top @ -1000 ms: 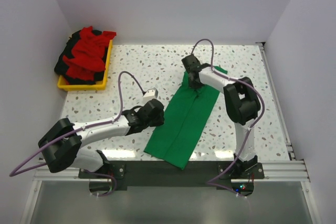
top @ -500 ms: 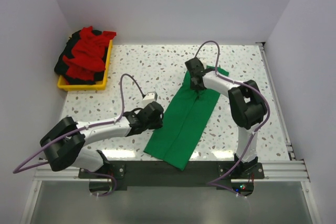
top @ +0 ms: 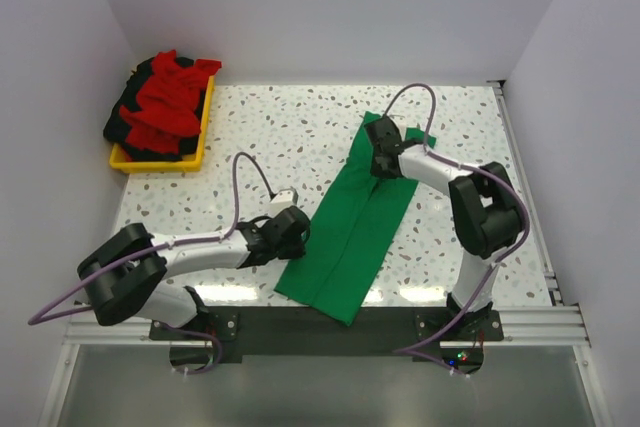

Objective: Fold and stack the t-shirts
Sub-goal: Fold the tshirt

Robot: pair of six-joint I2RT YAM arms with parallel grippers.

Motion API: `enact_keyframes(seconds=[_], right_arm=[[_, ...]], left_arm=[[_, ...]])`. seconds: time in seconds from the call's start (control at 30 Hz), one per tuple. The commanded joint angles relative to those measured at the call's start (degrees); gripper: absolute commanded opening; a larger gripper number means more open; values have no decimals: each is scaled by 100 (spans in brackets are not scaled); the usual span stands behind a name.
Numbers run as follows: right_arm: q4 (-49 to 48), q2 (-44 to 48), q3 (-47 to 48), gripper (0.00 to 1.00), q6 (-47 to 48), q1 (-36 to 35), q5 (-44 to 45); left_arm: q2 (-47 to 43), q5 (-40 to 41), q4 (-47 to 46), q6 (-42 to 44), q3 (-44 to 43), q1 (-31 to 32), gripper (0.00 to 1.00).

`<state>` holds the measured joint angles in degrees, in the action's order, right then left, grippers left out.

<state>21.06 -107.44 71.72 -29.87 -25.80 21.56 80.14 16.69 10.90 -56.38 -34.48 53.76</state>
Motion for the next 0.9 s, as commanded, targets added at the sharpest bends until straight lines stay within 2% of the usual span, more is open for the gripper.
enact_keyframes(seconds=[0.0,0.3,0.57,0.87], right_arm=[[-357,372,-176,21,-212,40,138],[-576,794,-782,10,-379,102,155],[-831,1251,-1397,6,-616,102,-11],[-1192,1690,-1890,7,-626,110,-328]], left_arm=[[-16,63,-9,-224,73,144,23],[-51,80,167,-426,143,320,23],[-200,45,229,-470,187,346,23],[-227,28,220,-426,187,346,23]])
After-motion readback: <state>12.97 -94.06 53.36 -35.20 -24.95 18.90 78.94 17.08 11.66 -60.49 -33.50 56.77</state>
